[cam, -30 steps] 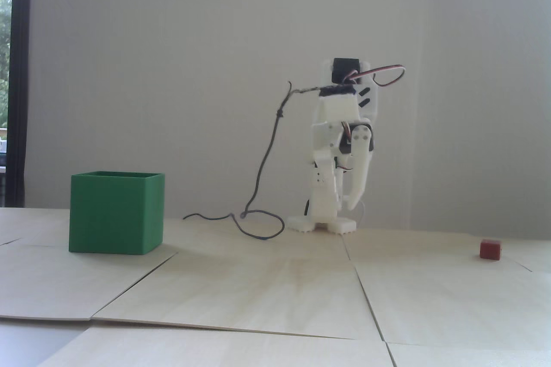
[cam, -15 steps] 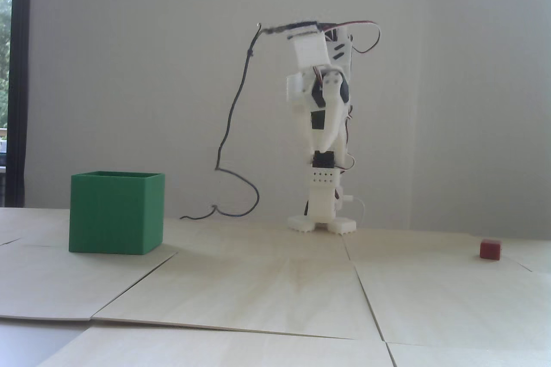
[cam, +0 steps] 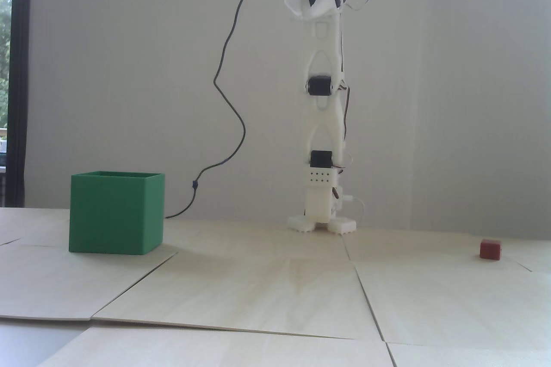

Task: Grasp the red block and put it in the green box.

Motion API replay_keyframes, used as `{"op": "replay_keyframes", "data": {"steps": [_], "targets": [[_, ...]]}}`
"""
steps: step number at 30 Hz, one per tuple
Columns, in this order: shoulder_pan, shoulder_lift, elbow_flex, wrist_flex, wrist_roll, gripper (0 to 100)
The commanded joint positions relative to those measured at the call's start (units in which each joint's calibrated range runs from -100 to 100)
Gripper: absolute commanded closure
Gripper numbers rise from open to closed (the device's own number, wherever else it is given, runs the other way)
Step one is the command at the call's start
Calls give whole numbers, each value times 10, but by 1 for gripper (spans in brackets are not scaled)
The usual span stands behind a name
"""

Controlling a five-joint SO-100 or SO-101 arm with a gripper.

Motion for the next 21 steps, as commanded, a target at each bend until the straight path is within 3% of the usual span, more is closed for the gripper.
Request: {"op": "replay_keyframes", "data": {"steps": [1, 6, 7, 9, 16, 18, 19, 21], "targets": [[1, -162, -24, 18, 2, 98], [-41, -193, 125, 17, 2, 98], [-51, -211, 261, 6, 0, 98], [-59, -226, 383, -26, -1, 98], [-66, -332, 905, -351, -28, 98], [-66, -381, 1069, -466, -26, 98], [-66, -423, 1226, -564, -23, 98], [-66, -460, 1371, -650, -23, 98]]}}
